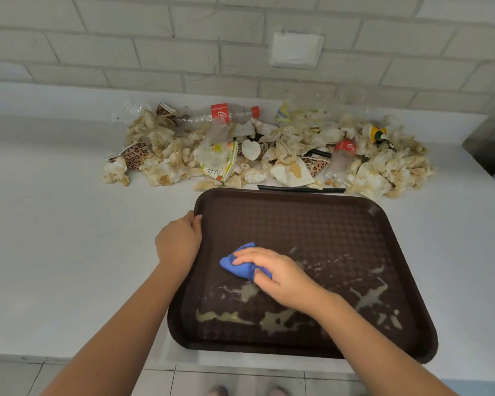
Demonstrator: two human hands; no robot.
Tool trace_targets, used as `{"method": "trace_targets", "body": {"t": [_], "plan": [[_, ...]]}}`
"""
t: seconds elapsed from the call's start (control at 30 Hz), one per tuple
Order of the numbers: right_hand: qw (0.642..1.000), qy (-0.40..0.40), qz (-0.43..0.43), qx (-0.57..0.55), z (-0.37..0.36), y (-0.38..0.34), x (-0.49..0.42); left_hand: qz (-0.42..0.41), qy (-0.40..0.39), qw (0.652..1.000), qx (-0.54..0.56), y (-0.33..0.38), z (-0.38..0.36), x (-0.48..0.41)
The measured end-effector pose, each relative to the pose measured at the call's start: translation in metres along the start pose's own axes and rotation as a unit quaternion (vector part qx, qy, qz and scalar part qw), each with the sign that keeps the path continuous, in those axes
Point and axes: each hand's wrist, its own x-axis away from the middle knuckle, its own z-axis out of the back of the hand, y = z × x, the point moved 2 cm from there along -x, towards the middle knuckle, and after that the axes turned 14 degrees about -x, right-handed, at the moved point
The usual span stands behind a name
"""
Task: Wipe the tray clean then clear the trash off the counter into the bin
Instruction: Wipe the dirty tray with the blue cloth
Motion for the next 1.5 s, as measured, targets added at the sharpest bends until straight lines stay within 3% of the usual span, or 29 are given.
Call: {"method": "trace_targets", "body": {"t": [0.1, 0.2, 0.33, 0.57, 0.77, 0.87, 0.93, 1.03, 1.2, 1.5], "plan": [[0.988, 0.14, -0.011, -0.059, 0.046, 0.003, 0.007, -0.005, 0.005, 1.0, -0.023, 0.0, 0.001, 0.0], [0.974, 0.206, -0.094, 0.021, 0.097, 0.026, 0.013, -0.005, 0.011, 1.0, -0.011, 0.0, 0.002, 0.0], [0.962, 0.164, -0.171, 0.136, 0.099, 0.059, 0.012, 0.003, 0.013, 1.0, 0.007, 0.0, 0.001, 0.002], [0.977, 0.106, -0.078, 0.169, 0.038, 0.034, 0.022, 0.012, 0.017, 1.0, -0.008, 0.001, -0.002, 0.002], [0.998, 0.043, -0.025, 0.049, 0.004, 0.015, 0.038, 0.006, 0.011, 1.0, -0.025, 0.002, -0.001, 0.0], [0.987, 0.088, -0.067, -0.117, 0.023, 0.005, 0.045, -0.004, 0.014, 0.999, -0.045, 0.003, -0.001, 0.001], [0.971, 0.163, -0.081, -0.154, 0.054, 0.003, 0.05, -0.006, 0.014, 0.998, -0.055, 0.004, 0.0, 0.002], [0.959, 0.257, -0.118, -0.026, 0.111, 0.024, 0.058, -0.005, 0.011, 0.998, -0.066, 0.004, 0.001, 0.002], [0.944, 0.245, -0.176, 0.134, 0.137, 0.067, 0.068, 0.007, 0.01, 0.999, -0.047, 0.004, 0.001, 0.004], [0.976, 0.162, -0.082, 0.12, 0.045, 0.036, 0.076, 0.019, 0.008, 0.999, -0.036, 0.006, 0.003, 0.004]]}}
